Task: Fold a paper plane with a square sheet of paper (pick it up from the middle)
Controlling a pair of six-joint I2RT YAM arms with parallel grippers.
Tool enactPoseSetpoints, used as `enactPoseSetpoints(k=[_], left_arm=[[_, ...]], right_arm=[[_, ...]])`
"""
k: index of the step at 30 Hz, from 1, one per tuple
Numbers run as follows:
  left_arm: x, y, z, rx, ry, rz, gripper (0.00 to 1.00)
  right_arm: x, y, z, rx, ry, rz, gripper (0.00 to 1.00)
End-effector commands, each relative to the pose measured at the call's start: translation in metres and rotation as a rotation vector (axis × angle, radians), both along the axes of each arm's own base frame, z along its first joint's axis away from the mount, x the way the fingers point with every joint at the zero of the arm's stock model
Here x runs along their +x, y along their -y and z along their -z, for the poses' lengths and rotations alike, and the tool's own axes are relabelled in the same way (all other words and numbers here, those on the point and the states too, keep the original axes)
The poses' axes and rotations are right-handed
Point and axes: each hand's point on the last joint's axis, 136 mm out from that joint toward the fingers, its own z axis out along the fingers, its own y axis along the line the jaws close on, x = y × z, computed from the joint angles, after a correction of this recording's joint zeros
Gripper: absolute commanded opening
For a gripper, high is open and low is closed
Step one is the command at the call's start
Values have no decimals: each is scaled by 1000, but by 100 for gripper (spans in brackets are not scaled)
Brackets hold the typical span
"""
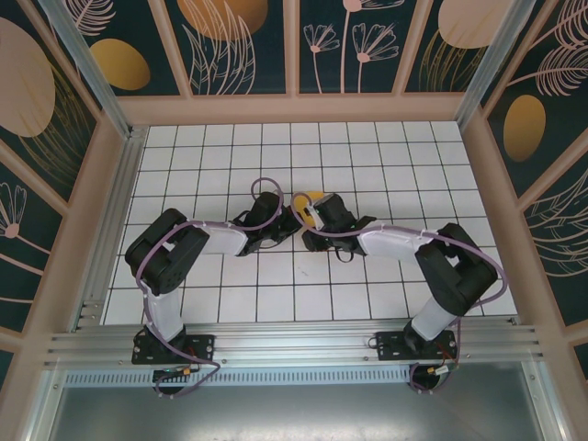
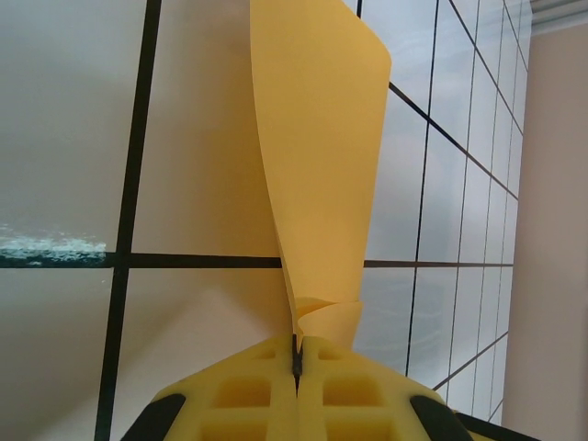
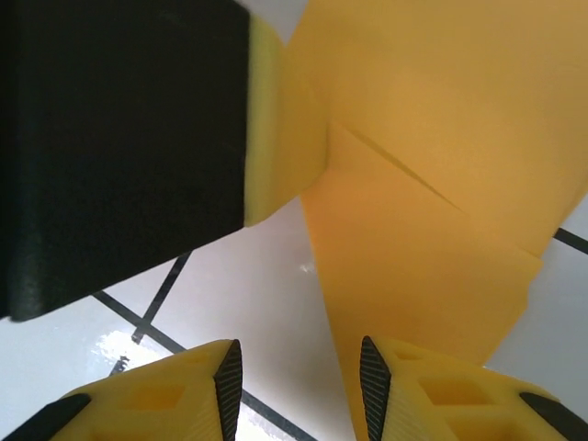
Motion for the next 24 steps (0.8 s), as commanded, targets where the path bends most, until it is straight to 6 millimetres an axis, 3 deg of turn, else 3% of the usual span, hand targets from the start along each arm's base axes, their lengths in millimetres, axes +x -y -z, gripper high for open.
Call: enactPoseSetpoints(k=[1,10,13,16,18,24], left_arm=[[2,2,2,11,-6,18,3],[1,1,4,20,-10,25,3],[1,1,5,27,-12,24,3],[1,1,6,29,-12,26,4],[1,1,5,28,-10,27,4],[2,0,2,29,-1,24,9]], right_arm=[[12,2,6,-76,69,8,43],[18,4,4,-149,162,51,45],[18,0,1,-133,172,42,41],[18,-2,0,-126,171,38,33],[18,-1,1,-132,172,45,22],[17,1,1,-127,170,60,8]])
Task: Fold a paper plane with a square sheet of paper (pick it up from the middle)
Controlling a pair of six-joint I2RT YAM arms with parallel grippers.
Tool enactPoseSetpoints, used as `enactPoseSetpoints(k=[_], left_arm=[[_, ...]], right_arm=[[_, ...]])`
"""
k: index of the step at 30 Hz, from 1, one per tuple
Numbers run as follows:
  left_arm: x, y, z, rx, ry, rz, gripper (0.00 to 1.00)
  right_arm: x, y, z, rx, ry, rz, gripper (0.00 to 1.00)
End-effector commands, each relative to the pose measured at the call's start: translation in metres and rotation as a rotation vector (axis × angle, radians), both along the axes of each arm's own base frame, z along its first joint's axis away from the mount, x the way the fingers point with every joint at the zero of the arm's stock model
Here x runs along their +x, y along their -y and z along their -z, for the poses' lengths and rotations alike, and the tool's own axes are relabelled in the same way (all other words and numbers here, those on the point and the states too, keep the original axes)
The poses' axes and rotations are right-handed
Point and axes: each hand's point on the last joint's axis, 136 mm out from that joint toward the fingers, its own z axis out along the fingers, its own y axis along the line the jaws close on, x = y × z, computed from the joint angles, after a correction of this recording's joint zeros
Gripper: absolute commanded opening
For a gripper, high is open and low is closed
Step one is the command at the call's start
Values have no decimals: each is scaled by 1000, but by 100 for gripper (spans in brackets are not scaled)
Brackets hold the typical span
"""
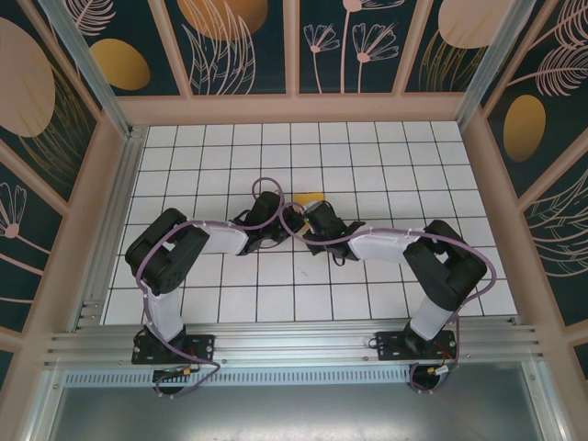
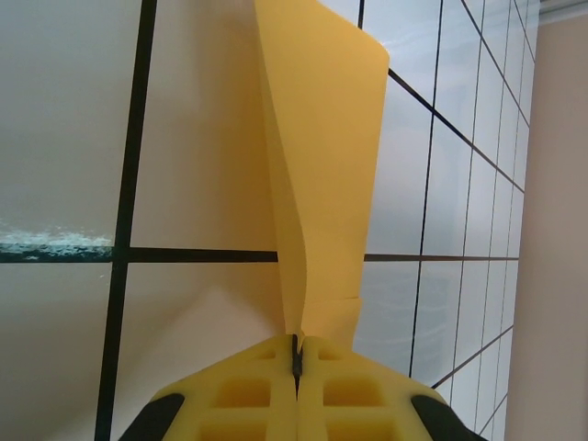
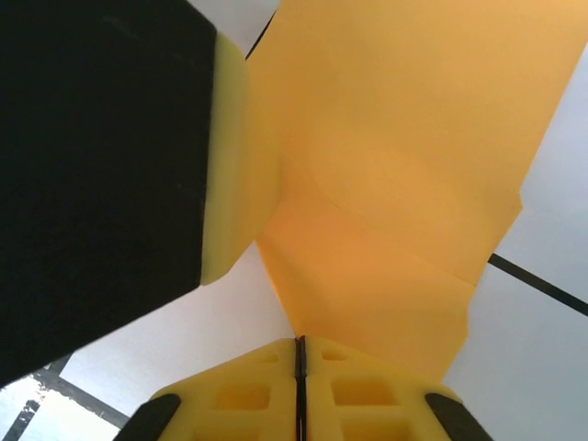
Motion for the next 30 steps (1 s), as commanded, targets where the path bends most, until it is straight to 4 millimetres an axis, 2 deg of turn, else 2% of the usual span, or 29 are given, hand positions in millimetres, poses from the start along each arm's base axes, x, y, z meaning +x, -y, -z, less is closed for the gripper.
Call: enactPoseSetpoints(k=[1,4,5,7,10,13,16,19,24,27,28,30], left_arm=[[4,-1,1,22,9,12,9],[4,-1,-1,23,13,11,14],[4,-1,-3,20,16,10,18],[5,-1,-6,17,28,9,16],[6,-4,-15,27,53,0,24],[7,-8,-25,36,81,-8,35],[7,-12,-35,39,105,-13,38],[6,-15,-40,42,118,-21,47],[6,-15,-57,13,170,-16,51],[6,-15,-56,28,177,-9,55],[6,-16,-68,15,201,-9,56],[4,-17,-71,15,216,-3,56]], right_arm=[[4,-2,-7,17,29,14,6],[2,-4,-10,43,26,13,0],[2,-5,-11,48,25,12,0],[1,-5,-11,53,19,12,0],[-2,-6,-11,86,-4,-1,0],[-7,-13,-20,178,-42,-40,0],[-12,-16,-31,280,-82,-72,0],[-18,-18,-37,353,-127,-108,0],[-23,-19,-36,427,-207,-135,0],[-23,-16,-33,450,-235,-127,0],[-24,-15,-32,453,-241,-123,0],[-23,-12,-29,468,-254,-106,0]])
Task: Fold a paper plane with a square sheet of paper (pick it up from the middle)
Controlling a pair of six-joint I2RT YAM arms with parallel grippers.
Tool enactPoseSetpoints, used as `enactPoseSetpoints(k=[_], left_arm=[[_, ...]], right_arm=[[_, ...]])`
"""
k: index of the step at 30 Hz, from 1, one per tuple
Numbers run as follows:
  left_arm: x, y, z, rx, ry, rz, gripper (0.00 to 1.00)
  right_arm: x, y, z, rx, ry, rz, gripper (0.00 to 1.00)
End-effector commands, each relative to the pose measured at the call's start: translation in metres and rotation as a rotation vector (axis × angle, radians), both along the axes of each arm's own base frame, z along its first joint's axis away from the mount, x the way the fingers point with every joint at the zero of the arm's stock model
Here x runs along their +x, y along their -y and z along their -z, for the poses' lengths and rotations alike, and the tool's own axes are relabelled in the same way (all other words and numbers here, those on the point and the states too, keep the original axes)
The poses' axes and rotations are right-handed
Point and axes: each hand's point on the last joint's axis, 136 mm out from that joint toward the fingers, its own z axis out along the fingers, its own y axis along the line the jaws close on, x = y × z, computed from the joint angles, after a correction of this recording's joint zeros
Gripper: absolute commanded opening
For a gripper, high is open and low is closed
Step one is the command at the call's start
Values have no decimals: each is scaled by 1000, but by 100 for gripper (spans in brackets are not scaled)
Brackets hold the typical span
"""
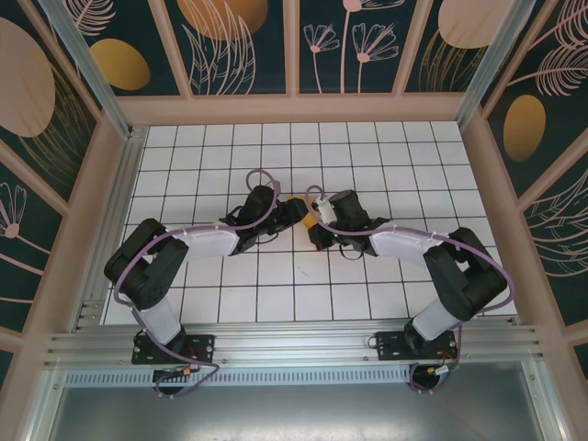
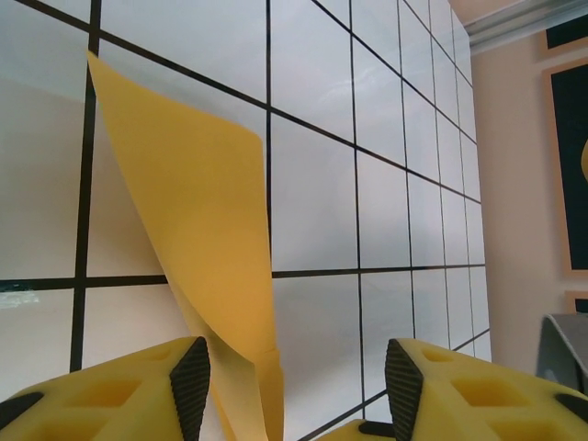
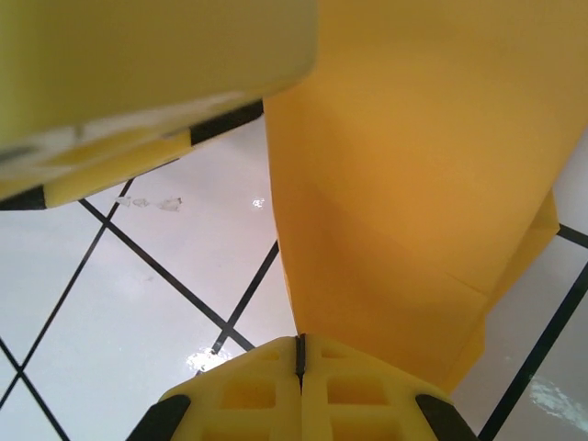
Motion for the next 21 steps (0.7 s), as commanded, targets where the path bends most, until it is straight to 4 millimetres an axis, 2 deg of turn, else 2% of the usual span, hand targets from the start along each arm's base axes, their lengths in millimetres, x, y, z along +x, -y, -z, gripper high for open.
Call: enactPoseSetpoints(k=[1,4,6,7,10,11,12,15,18,21], left_arm=[[1,-6,-18,6,71,5,57],[1,-8,-15,26,68,4,57],[1,-5,-12,30,65,18,56],[1,-4,-10,31,63,30,55],[0,3,-12,15,63,65,53],[-1,5,2,28,37,71,53],[-1,6,4,29,30,75,54],[-2,13,8,18,20,108,54],[-1,21,12,13,5,139,48],[-1,26,15,2,-5,157,46]], right_arm=[[-7,-2,1,73,-49,-11,0],[-4,5,3,113,-77,24,0],[-8,2,2,174,-107,13,0],[-1,11,0,201,-116,45,0],[2,18,0,238,-126,80,0],[2,19,-1,250,-134,84,0],[3,21,0,257,-140,91,0],[5,28,8,260,-175,130,0],[7,33,13,259,-190,159,0],[10,38,20,240,-210,184,0]])
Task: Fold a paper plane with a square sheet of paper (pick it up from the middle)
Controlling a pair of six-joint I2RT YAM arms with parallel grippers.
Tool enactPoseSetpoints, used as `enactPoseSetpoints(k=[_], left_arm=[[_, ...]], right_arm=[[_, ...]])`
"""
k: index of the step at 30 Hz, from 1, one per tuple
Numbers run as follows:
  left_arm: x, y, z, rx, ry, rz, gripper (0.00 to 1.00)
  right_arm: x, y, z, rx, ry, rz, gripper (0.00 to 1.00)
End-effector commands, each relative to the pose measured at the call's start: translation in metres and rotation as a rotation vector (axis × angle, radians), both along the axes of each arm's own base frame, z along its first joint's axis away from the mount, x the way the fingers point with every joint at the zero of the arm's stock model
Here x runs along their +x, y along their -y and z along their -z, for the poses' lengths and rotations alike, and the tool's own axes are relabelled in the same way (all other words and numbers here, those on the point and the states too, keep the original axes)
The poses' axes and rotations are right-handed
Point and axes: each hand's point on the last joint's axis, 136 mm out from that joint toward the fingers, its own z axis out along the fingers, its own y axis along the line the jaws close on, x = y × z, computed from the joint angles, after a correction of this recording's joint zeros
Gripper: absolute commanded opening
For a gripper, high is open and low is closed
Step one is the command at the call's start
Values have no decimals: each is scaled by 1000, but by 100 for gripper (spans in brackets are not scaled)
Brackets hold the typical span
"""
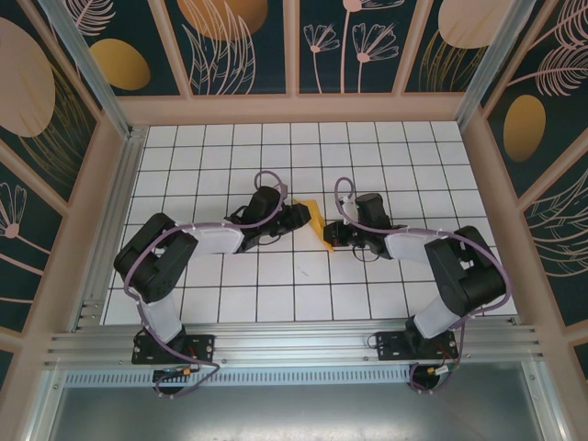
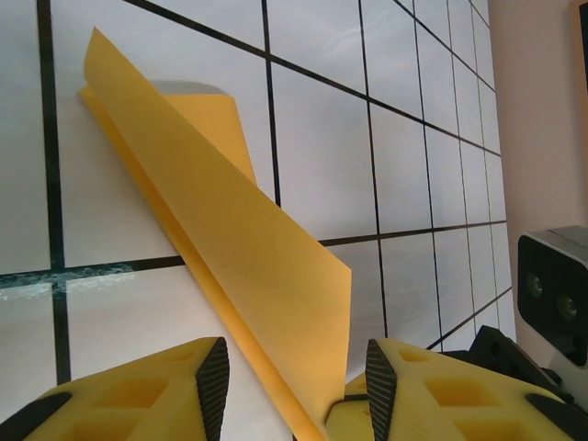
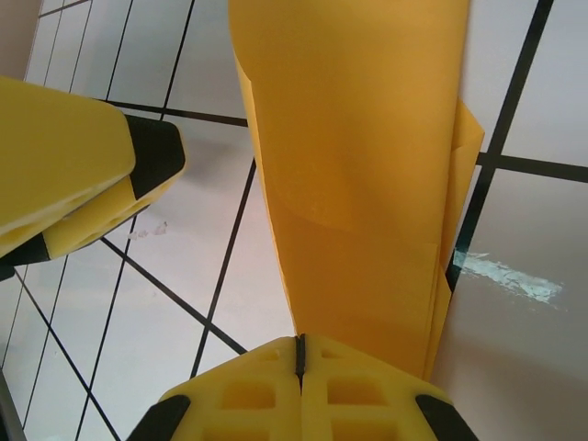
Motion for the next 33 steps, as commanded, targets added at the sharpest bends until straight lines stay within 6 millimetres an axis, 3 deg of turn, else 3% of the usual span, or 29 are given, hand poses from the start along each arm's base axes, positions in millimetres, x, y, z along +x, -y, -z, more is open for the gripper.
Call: enactPoseSetpoints(k=[1,10,21,30,33], left_arm=[[4,13,-8,-32,15,52,46],[11,24,-4,-27,3,84,45],[11,26,-7,-19,15,94,44],[16,17,-7,21,21,47,47],[17,14,-10,29,37,35,46]], right_arm=[[0,2,7,19,-30,10,0],[5,10,19,23,-89,67,0],[5,0,-7,172,-117,42,0],[2,-9,-20,223,-170,50,0],[5,-6,-9,162,-206,79,0]])
